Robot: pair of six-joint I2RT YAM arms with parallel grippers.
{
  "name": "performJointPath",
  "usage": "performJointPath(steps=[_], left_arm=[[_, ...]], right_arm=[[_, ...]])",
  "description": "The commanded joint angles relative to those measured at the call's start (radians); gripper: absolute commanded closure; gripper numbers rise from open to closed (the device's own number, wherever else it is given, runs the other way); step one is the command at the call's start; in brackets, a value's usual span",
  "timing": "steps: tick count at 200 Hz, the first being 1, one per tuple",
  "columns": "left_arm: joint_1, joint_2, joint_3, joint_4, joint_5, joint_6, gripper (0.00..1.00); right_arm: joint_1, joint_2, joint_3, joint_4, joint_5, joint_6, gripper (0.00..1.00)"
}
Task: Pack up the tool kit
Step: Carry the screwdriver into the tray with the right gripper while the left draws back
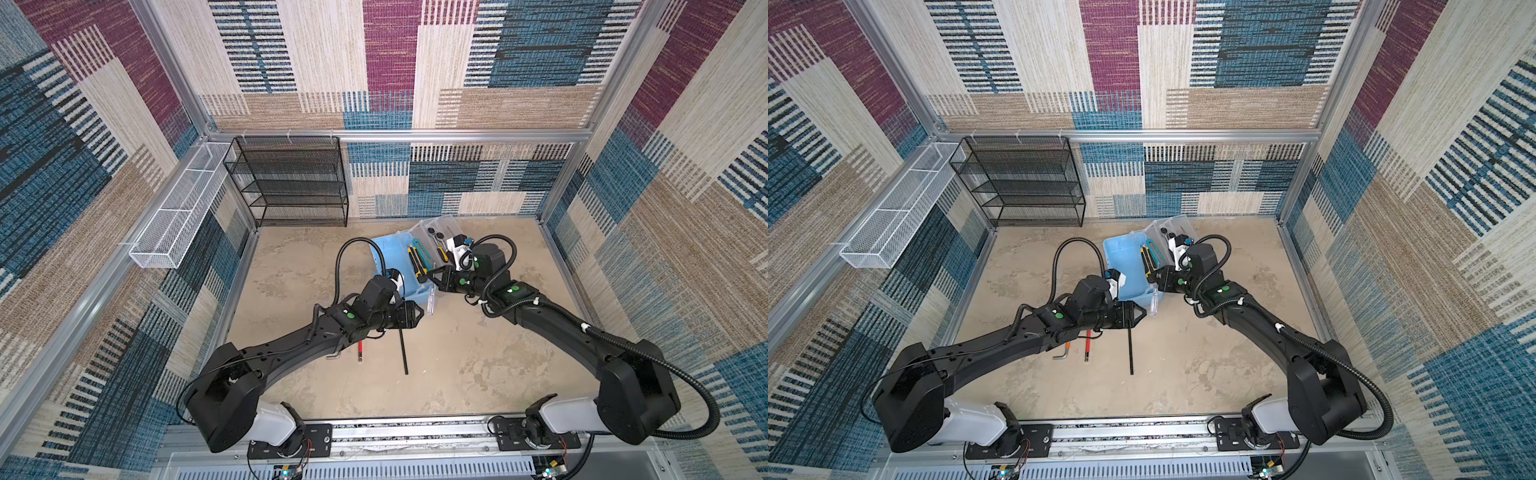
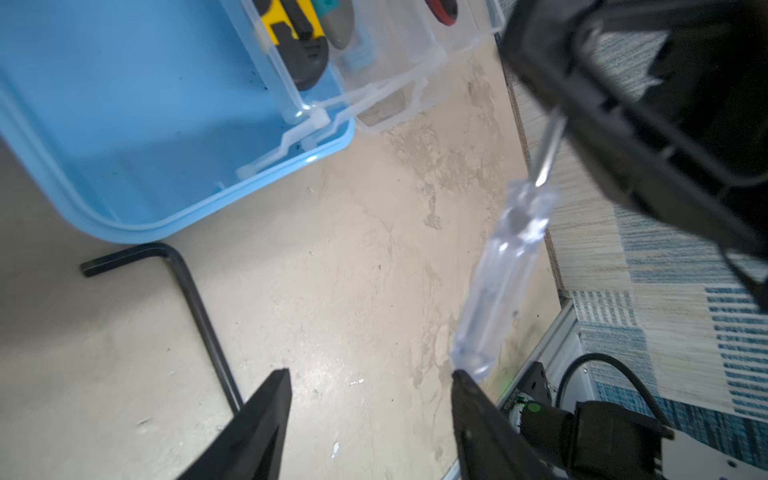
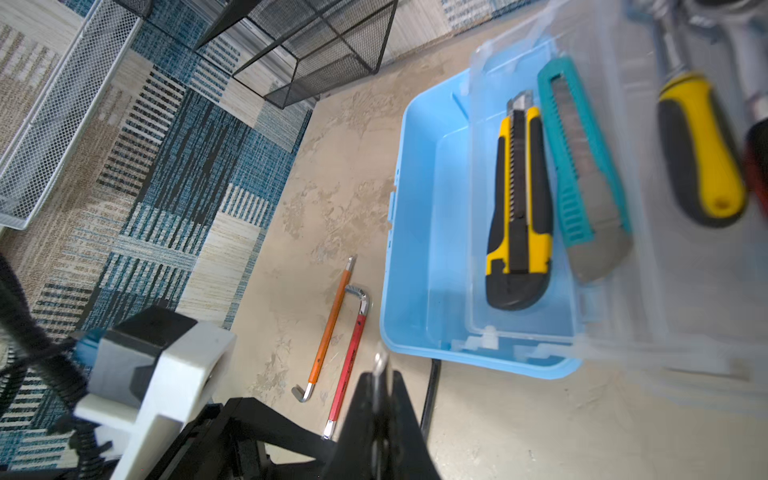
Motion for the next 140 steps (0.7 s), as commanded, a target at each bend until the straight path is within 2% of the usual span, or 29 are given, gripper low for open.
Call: performJointPath(steps=[1, 23, 51, 104, 140], left_arm=[[0.004, -0.044, -0.023, -0.043, -0.096, 0.016, 0.29], [0.007, -0.09, -0.042, -0.089, -0.156, 0.038, 0.21], [0.013, -0.129, -0.053, -0.162, -0.208, 0.059, 0.16], [0.026, -0.195, -0.111, -0.204, -0.259, 0.055, 0.1], [0.04, -0.224, -0.133, -0.228, -0.267, 0.05, 0.09]], right_arm=[[-0.053, 0.003, 0.075, -0.106, 0.034, -0.132, 1.0], [-0.126, 0.048, 0.175, -0.183, 0.085, -0.232, 1.0], [-0.183, 0.144, 0.322, -0.247, 0.149, -0.34, 1.0], [-0.198, 0.387, 0.59, -0.333, 0.285, -0.49, 1.0], [-0.198, 0.5, 0.705, -0.368, 0.359, -0.551, 1.0]])
